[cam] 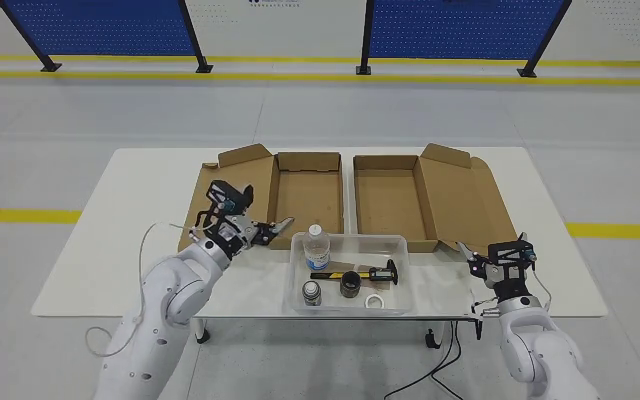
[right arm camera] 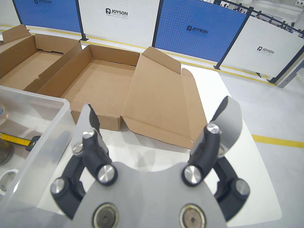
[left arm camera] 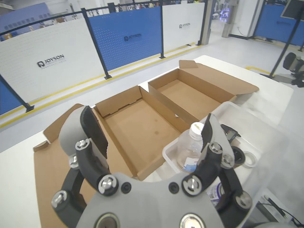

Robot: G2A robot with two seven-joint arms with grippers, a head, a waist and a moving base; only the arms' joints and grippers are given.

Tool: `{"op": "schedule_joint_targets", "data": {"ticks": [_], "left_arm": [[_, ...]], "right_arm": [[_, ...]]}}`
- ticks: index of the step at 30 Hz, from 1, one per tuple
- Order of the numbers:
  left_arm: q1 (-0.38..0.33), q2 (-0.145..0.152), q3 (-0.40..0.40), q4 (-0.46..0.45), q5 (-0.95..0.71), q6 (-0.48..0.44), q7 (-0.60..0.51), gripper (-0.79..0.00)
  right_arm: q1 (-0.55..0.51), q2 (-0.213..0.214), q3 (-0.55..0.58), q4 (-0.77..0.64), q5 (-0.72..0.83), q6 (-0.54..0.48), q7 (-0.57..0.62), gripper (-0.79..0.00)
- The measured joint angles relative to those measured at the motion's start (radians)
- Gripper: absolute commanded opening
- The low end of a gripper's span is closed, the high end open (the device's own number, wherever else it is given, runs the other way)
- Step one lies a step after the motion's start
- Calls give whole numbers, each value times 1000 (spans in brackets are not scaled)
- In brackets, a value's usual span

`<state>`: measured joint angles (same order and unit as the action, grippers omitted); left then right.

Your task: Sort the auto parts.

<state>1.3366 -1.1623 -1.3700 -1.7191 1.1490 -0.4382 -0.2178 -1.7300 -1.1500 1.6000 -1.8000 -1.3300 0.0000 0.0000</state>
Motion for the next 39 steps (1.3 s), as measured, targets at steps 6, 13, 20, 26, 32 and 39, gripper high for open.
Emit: {"op": "schedule_joint_targets", "data": {"ticks": [6,13,20,26,32,39], "left_arm": [[-73,-18,90,156,-53,-1,36,0],[-121,-34,177,218,-64,-19,55,0],[-140,-43,238,236,-26,-34,55,0],[-138,-51,283,256,-12,-28,64,-99],[-141,-56,301,268,-15,-27,76,-594],[-145,-58,301,278,2,-1,88,-785]], "right_arm": [[0,0,0,0,0,0,0,0],[0,0,0,0,0,0,0,0],[0,0,0,0,0,0,0,0],[0,0,0,0,0,0,0,0],[0,0,0,0,0,0,0,0],[0,0,0,0,0,0,0,0]]}}
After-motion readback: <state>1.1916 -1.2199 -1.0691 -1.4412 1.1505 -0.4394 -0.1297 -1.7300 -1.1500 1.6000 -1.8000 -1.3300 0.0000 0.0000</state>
